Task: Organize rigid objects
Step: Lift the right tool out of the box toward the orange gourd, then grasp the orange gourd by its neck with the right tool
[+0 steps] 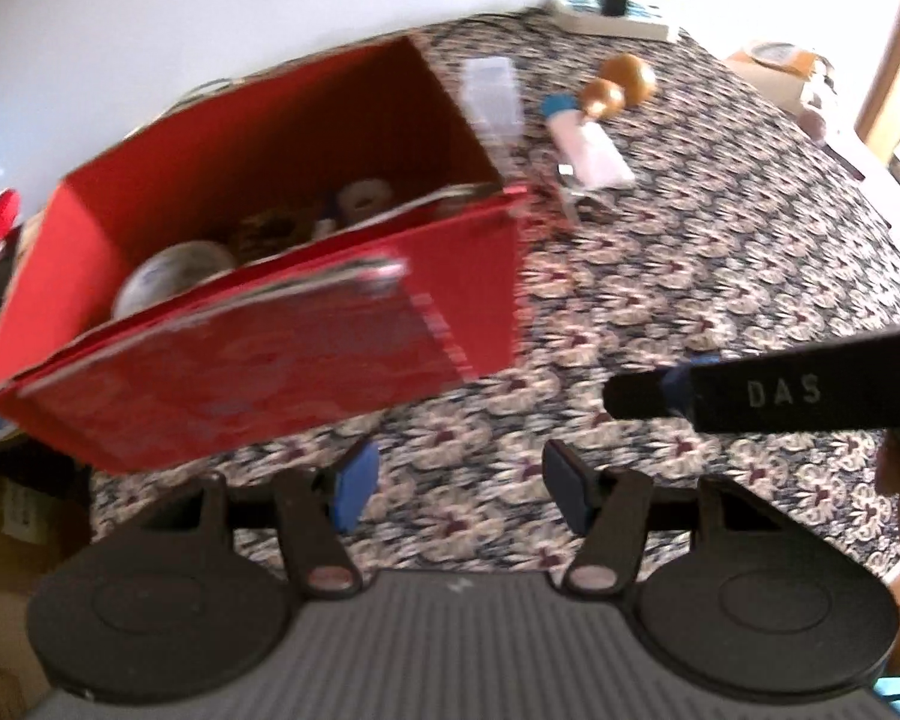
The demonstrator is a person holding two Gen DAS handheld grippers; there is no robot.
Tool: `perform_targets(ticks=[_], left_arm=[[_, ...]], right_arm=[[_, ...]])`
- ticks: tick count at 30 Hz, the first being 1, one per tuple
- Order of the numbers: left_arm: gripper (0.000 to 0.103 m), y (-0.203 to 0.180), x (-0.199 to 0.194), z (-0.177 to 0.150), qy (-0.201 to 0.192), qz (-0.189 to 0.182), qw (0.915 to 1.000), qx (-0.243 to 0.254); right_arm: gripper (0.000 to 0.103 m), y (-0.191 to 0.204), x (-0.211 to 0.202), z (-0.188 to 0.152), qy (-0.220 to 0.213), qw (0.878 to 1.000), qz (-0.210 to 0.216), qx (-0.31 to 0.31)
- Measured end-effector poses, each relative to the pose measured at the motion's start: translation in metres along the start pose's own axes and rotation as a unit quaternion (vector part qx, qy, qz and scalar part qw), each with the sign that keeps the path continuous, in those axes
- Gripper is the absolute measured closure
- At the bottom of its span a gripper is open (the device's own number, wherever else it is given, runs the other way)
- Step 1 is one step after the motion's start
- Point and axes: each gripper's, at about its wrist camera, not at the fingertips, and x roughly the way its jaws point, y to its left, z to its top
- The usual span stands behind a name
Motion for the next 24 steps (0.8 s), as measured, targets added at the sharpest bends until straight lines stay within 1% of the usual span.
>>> perform_targets(ticks=[6, 8, 12, 18, 22, 24], left_arm=[[0.04, -0.041, 0.014, 0.016, -0.008, -0.021, 0.9993, 0.03], [0.04, -0.053, 0.019, 0.023, -0.013, -0.028, 0.9989, 0.035], [0.04, -0.074, 0.029, 0.037, -0.033, -0.031, 0.9984, 0.035], [0.04, -0.092, 0.049, 0.06, -0.055, -0.02, 0.9982, 0.016], [0.04, -0.105, 0.061, 0.079, -0.085, 0.003, 0.9961, 0.025], [0.04, -0.107, 0.067, 0.092, -0.093, 0.009, 0.9952, 0.027]], right_arm=[[0.096, -0.04, -0.016, 0.008, -0.017, 1.0, -0.006, 0.022], [0.096, -0.053, -0.022, 0.011, -0.021, 0.999, -0.005, 0.028], [0.096, -0.078, -0.028, 0.021, -0.027, 0.999, -0.005, 0.037], [0.097, -0.114, -0.031, 0.041, -0.031, 0.998, -0.003, 0.05], [0.097, -0.134, -0.034, 0.064, -0.04, 0.997, 0.007, 0.061], [0.097, -0.144, -0.034, 0.078, -0.044, 0.996, 0.015, 0.072]])
